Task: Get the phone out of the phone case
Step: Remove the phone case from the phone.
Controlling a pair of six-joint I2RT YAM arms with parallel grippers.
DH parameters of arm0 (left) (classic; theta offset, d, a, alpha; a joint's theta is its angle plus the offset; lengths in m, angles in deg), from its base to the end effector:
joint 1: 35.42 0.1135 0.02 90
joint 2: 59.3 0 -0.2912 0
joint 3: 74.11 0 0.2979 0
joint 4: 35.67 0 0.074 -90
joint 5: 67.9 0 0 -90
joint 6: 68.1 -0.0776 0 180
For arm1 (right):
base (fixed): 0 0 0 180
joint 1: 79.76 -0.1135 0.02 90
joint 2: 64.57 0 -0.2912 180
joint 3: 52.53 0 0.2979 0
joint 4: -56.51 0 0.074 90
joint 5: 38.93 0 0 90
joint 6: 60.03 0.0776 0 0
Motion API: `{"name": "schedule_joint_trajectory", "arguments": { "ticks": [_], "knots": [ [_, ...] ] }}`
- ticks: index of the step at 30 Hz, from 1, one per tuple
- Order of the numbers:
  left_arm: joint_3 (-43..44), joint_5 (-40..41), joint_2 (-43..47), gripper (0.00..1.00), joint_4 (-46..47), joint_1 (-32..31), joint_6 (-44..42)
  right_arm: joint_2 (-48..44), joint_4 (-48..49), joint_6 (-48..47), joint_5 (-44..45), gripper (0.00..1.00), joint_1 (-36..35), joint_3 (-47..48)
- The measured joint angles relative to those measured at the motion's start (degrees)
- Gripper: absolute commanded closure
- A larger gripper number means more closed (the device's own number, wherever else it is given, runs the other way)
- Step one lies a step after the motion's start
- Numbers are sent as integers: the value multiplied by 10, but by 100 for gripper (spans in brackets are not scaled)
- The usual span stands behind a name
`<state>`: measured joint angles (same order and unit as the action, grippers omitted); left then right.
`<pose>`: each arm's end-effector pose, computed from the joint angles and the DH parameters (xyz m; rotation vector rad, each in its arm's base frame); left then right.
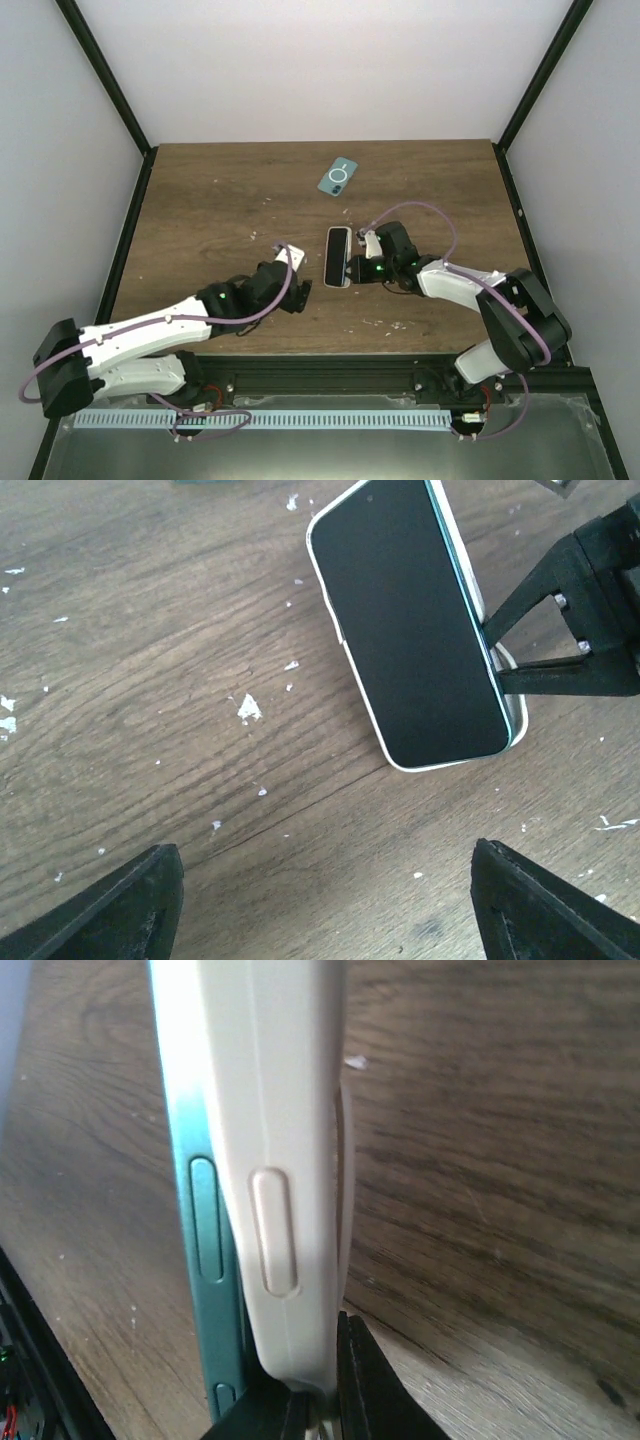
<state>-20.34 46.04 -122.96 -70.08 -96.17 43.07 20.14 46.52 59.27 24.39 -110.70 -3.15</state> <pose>0.1682 -0.2359 0.2221 0.5772 2.2024 -0.2634 0.2711 0.2031 0.1293 -0.2792 2.4949 1.0277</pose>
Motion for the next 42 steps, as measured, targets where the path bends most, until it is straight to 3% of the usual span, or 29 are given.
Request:
{"name": "schedule_joint_trajectory", "arguments": {
  "ticks": [8, 20, 37, 42],
  "knots": [
    [35, 2, -111, 28, 25, -13, -48, 11, -31, 45, 14, 99, 0, 0],
    [36, -38, -176, 35, 134, -49, -125, 50, -37, 78, -16, 99, 4, 21],
    [42, 16, -267, 43, 175, -62, -164, 144, -47, 78, -116, 99, 13, 78],
    [42, 35, -281, 52, 177, -62, -175, 151, -50, 76, -135, 99, 13, 84]
  ]
}}
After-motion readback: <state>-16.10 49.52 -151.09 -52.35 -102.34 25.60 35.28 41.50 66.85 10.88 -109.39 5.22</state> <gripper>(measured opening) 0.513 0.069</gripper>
